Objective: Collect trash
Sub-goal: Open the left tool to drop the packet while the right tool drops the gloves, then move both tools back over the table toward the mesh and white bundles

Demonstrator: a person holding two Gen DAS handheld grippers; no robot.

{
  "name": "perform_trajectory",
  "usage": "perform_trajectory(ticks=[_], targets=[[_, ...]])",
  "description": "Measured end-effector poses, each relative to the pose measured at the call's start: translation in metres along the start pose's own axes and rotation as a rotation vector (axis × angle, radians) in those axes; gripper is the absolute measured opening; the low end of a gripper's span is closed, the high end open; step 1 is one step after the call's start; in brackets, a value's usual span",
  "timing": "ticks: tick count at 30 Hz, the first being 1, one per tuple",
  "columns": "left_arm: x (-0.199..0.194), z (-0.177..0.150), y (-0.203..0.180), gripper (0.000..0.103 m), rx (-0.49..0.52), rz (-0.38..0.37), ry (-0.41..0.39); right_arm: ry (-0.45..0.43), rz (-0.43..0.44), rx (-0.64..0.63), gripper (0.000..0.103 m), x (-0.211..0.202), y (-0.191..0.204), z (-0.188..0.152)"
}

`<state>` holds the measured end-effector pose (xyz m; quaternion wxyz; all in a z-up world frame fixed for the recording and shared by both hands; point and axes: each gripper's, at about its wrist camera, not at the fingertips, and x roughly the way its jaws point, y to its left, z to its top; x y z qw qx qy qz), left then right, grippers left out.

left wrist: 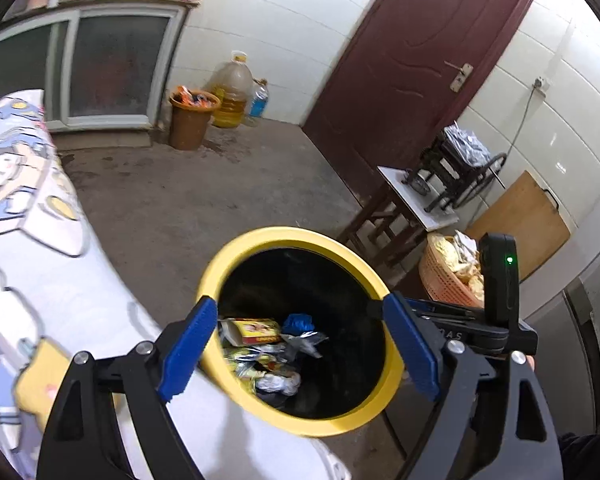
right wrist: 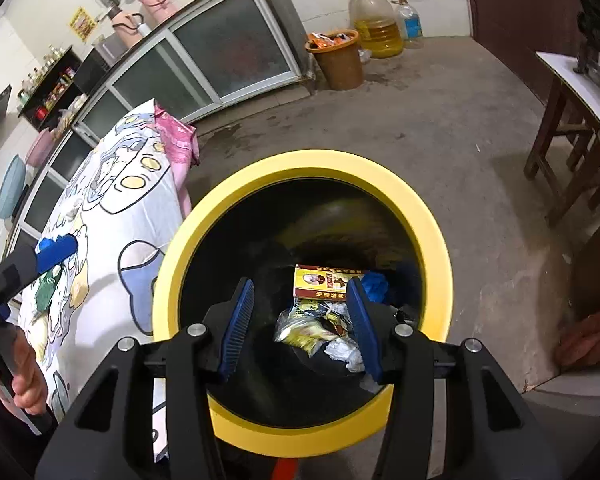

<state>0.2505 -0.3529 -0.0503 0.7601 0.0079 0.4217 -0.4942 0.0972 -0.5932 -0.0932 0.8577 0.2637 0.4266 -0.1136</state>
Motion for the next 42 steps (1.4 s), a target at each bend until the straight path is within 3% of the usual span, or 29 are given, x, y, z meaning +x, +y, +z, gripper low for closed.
perform_trajectory(ticks=[10, 18, 24, 30, 34, 42], targets=[[-0.112, -0.025, 0.068, 0.083, -0.039, 0.172, -0.120, -0.052, 0.033, -0.154, 0.046, -0.005, 0.071, 0.010], [-0.229, -0.070, 0.142, 0.087, -0.076, 0.419, -0.188, -0.044, 0.106, -0.319, 0.046, 0.014, 0.155, 0.016], [-0.291, -0.088, 0.209, 0.087, -0.197, 0.585, -0.208, -0.032, 0.165, -0.468, 0.046, 0.037, 0.239, 0.018], [-0.312, -0.081, 0.273, 0.087, -0.295, 0.626, -0.204, -0.032, 0.223, -0.625, 0.046, 0.068, 0.328, 0.029], [-0.305, -0.062, 0.310, 0.087, -0.372, 0.645, -0.180, -0.040, 0.225, -0.746, 0.046, 0.096, 0.383, 0.041], [-0.286, -0.032, 0.380, 0.087, -0.580, 0.553, -0.121, -0.027, 0.237, -0.910, 0.047, 0.149, 0.458, 0.059]])
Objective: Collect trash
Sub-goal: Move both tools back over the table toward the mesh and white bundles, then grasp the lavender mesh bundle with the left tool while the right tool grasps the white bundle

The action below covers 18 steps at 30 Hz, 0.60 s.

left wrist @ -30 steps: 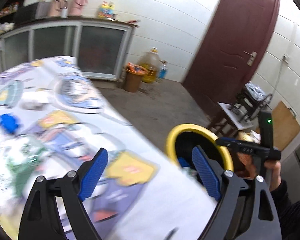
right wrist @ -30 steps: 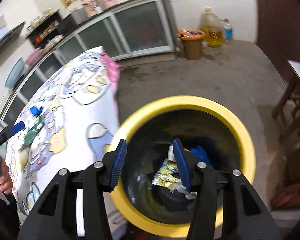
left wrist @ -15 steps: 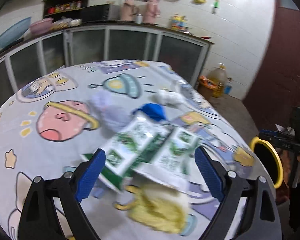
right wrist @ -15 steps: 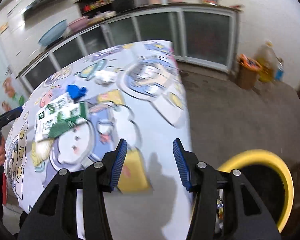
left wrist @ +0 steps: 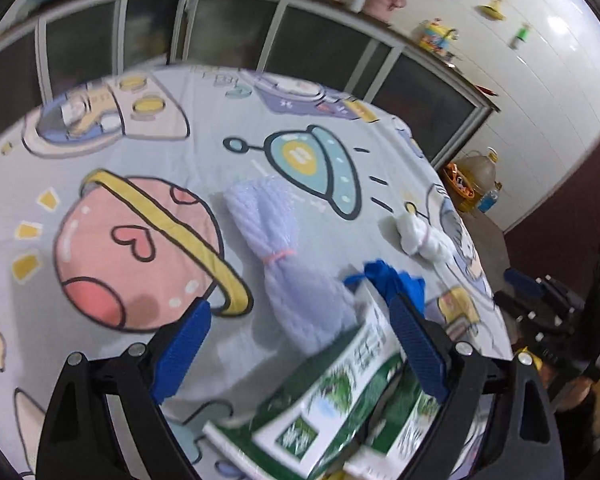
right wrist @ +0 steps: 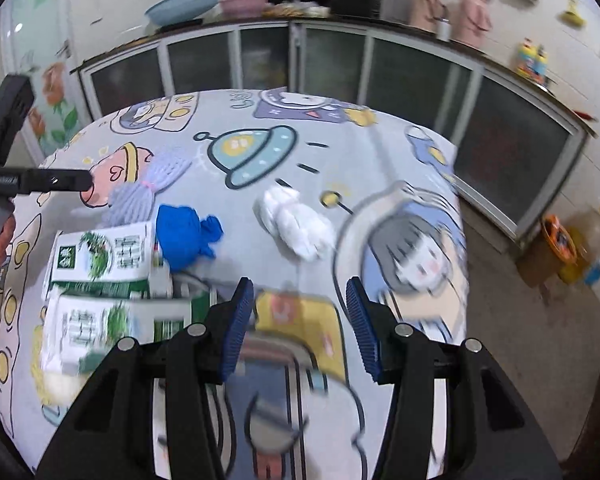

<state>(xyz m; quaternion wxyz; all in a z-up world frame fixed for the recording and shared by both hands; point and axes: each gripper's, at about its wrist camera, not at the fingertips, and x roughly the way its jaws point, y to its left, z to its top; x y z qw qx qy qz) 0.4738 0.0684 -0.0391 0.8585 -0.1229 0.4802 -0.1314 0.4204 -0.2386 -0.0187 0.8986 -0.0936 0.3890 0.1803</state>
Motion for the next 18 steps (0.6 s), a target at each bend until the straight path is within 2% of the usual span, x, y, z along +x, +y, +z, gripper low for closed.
perform_trajectory(ticks=[3, 6, 8, 15, 18], targets=[[0.019, 0.013, 0.005, 0.087, -0.054, -0.018, 0.052, 0.013, 0.014, -0.019, 0.048, 0.022, -0.002, 0.015], [0.034, 0.018, 0.002, 0.087, -0.065, -0.012, 0.087, 0.023, 0.024, -0.020, 0.056, 0.042, -0.006, 0.027], [0.041, 0.021, 0.001, 0.087, -0.074, -0.021, 0.103, 0.048, 0.035, -0.027, 0.057, 0.057, -0.006, 0.033], [0.073, 0.033, 0.003, 0.087, -0.127, -0.012, 0.172, 0.112, -0.023, -0.069, 0.056, 0.099, -0.006, 0.044], [0.082, 0.034, -0.003, 0.085, -0.118, -0.003, 0.183, 0.131, -0.002, -0.065, 0.053, 0.111, -0.005, 0.047]])
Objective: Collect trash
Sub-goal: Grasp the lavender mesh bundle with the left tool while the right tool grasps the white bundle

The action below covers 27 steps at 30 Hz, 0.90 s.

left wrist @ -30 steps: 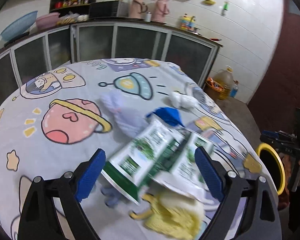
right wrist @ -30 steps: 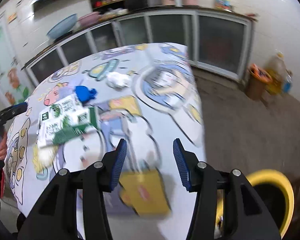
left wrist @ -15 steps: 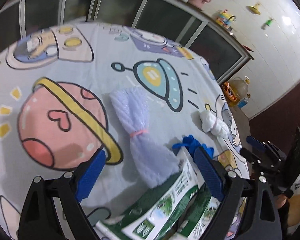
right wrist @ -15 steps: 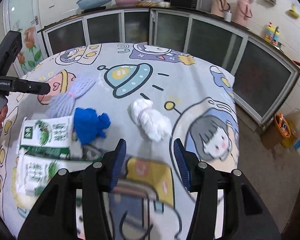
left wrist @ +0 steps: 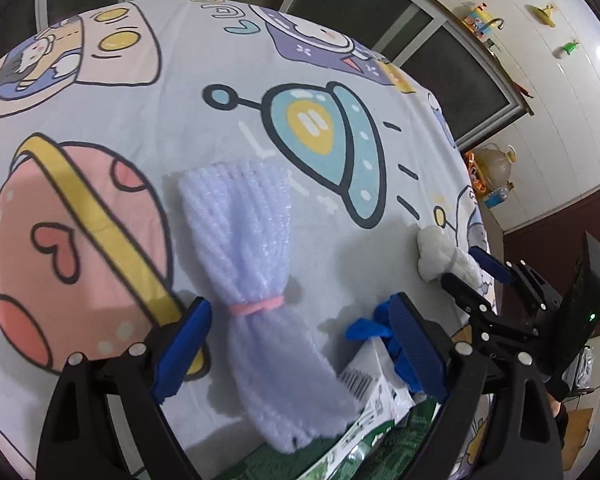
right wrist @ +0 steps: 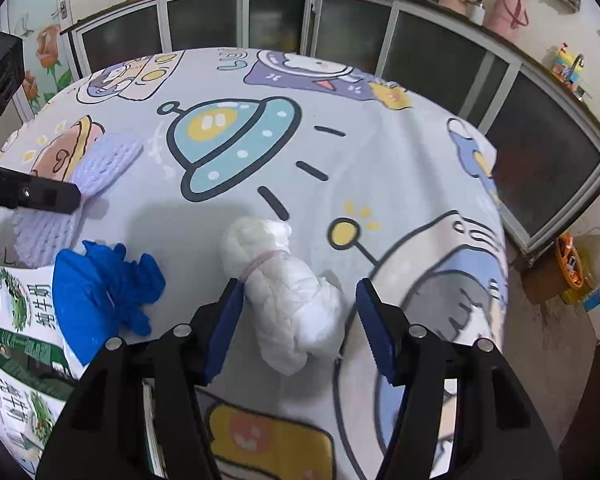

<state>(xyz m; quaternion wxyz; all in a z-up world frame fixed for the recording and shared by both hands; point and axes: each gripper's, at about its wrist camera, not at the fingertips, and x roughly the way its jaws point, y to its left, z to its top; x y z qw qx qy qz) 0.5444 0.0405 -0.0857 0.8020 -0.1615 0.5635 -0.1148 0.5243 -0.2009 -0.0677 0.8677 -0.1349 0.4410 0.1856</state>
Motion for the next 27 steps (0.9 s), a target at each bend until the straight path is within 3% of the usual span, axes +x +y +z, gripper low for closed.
perform_trajectory(ticks=[2, 3, 5, 7, 16, 27], targets=[[0.005, 0.001, -0.003, 0.063, 0.002, 0.022, 0.007, 0.004, 0.025, 0.014, 0.043, 0.003, 0.000, 0.002], [0.008, 0.002, -0.003, 0.058, -0.001, 0.019, 0.015, 0.004, 0.030, 0.020, 0.042, 0.003, 0.001, 0.003], [0.010, 0.002, -0.004, 0.035, -0.007, 0.007, 0.022, -0.002, 0.027, 0.028, 0.038, 0.002, 0.002, 0.004], [0.010, 0.002, -0.003, 0.028, -0.009, 0.002, 0.020, -0.006, 0.032, 0.037, 0.036, 0.000, 0.003, 0.003], [-0.036, -0.013, 0.000, 0.026, 0.008, -0.067, -0.058, -0.067, 0.128, 0.170, 0.035, -0.033, -0.014, 0.001], [-0.122, -0.068, -0.002, 0.026, 0.081, -0.074, -0.222, -0.162, 0.180, 0.159, 0.035, -0.123, 0.014, -0.031]])
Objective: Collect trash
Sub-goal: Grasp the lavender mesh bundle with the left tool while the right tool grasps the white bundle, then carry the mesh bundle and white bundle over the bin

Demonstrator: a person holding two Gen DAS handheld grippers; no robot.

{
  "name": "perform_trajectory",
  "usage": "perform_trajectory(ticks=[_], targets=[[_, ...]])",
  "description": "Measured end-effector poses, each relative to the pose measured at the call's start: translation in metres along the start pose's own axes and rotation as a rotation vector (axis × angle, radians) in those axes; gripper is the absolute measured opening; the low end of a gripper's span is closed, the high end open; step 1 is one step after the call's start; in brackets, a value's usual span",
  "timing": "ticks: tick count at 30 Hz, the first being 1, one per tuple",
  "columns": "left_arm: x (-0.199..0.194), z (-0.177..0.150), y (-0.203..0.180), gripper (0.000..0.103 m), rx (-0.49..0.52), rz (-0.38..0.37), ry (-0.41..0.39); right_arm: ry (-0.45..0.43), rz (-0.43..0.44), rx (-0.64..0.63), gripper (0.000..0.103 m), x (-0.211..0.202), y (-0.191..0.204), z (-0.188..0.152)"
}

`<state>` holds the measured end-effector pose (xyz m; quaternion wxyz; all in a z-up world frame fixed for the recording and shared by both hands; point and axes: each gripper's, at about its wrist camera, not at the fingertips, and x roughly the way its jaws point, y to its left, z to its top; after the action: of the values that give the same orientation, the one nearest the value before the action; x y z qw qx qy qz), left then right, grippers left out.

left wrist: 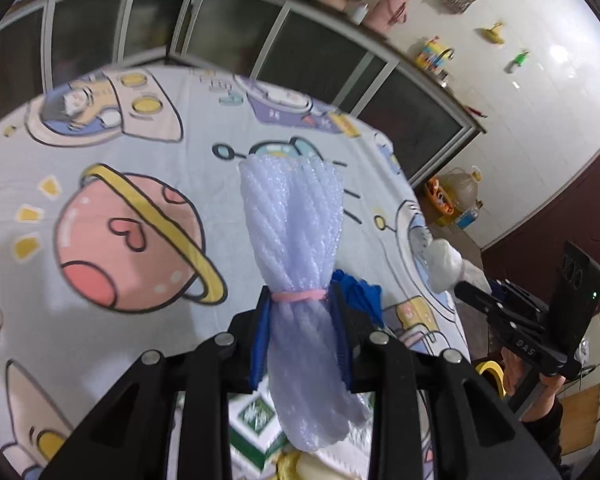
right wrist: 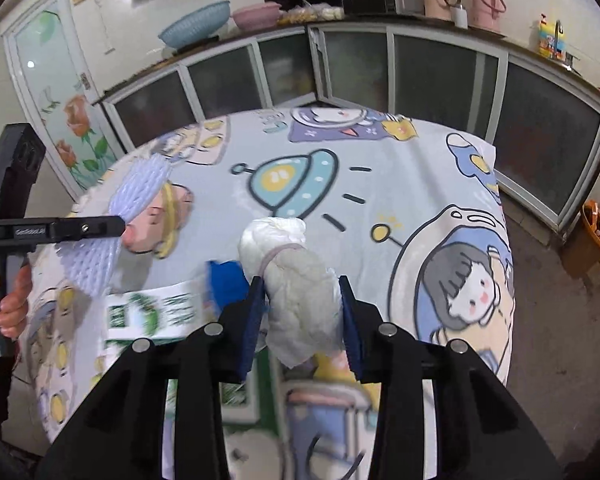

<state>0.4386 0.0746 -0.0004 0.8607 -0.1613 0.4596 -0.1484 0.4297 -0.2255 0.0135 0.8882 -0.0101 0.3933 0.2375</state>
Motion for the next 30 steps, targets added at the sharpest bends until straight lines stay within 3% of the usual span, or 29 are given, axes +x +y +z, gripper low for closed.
perform_trajectory(ticks=[8, 16, 30], targets=[[-0.071, -0.054, -0.016, 0.026, 0.063, -0.006, -0.083, -0.066, 0.025, 0.011, 0.035, -0.068, 0.028, -0.047], [-0.108, -0.115, -0.043, 0.026, 0.130, -0.026, -0.130, -0.111, 0.037, 0.055, 0.035, -0.120, 0.042, -0.107], [-0.092, -0.190, -0.117, 0.026, 0.214, -0.094, -0.093, -0.123, 0.014, 0.113, 0.035, -0.171, 0.042, -0.181]])
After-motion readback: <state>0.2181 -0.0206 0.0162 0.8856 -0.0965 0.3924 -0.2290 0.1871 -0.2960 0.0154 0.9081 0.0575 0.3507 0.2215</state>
